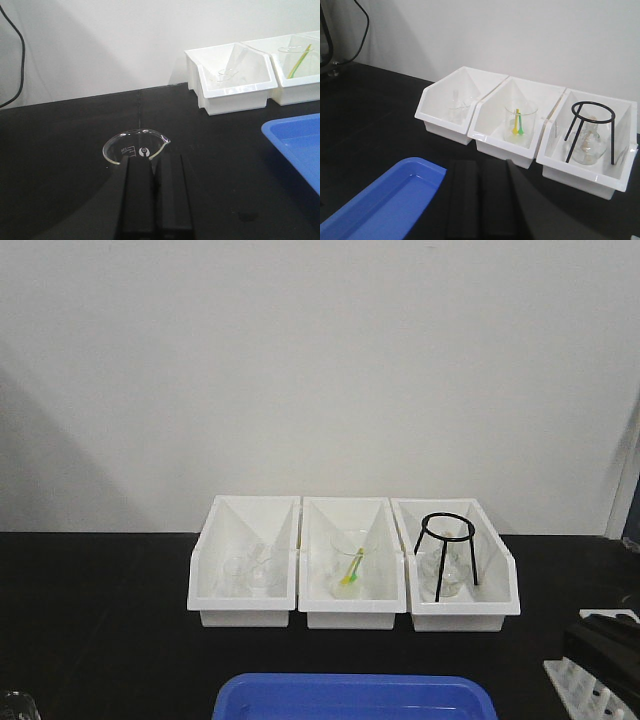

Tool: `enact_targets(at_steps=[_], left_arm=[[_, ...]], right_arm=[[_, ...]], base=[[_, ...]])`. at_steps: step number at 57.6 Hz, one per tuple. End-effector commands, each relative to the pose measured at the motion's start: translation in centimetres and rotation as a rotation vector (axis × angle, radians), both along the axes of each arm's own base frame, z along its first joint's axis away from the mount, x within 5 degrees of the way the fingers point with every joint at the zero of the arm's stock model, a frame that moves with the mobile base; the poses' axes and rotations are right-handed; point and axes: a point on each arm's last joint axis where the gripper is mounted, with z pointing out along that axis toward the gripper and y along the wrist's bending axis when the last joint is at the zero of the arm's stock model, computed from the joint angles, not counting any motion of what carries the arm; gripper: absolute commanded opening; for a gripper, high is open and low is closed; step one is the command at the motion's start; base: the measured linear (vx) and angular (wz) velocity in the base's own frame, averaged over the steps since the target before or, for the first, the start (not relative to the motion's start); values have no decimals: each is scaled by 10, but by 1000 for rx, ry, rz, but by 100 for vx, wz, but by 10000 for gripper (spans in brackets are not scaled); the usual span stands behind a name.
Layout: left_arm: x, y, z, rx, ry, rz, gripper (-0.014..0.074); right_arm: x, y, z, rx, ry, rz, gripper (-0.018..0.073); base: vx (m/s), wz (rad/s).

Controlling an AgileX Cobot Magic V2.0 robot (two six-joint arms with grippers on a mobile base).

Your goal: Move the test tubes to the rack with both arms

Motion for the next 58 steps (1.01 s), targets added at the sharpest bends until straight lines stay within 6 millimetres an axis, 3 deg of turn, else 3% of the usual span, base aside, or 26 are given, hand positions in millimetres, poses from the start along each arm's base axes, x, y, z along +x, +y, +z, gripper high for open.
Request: enact_targets(at_steps=[1,10,18,23,29,41,58], left_arm=[[1,0,-1,-16,-62,6,-20],[1,0,-1,-16,-61,6,-20],[1,0,-1,-16,-61,6,-20],[1,0,-1,-16,-61,6,-20],[1,0,-1,-16,-61,6,-20],[1,0,-1,-16,-61,6,-20],[1,0,-1,-16,-61,6,-20]], right_arm=[[0,1,13,70,-38,-4,-8],[5,0,13,139,-85,-18,-8],[4,-13,3,257,-163,-234,-8],[-7,-24,-8,266,-111,-418,-8],[-31,-32,-20,156,-13,-527,-8],[-67,-34,-48,-40,-67,-479,-8],[-83,-34,-103,-57,-84,-463,-8]], base=[[0,0],[0,0],[0,0],[0,0],[0,0],[0,0],[0,0]])
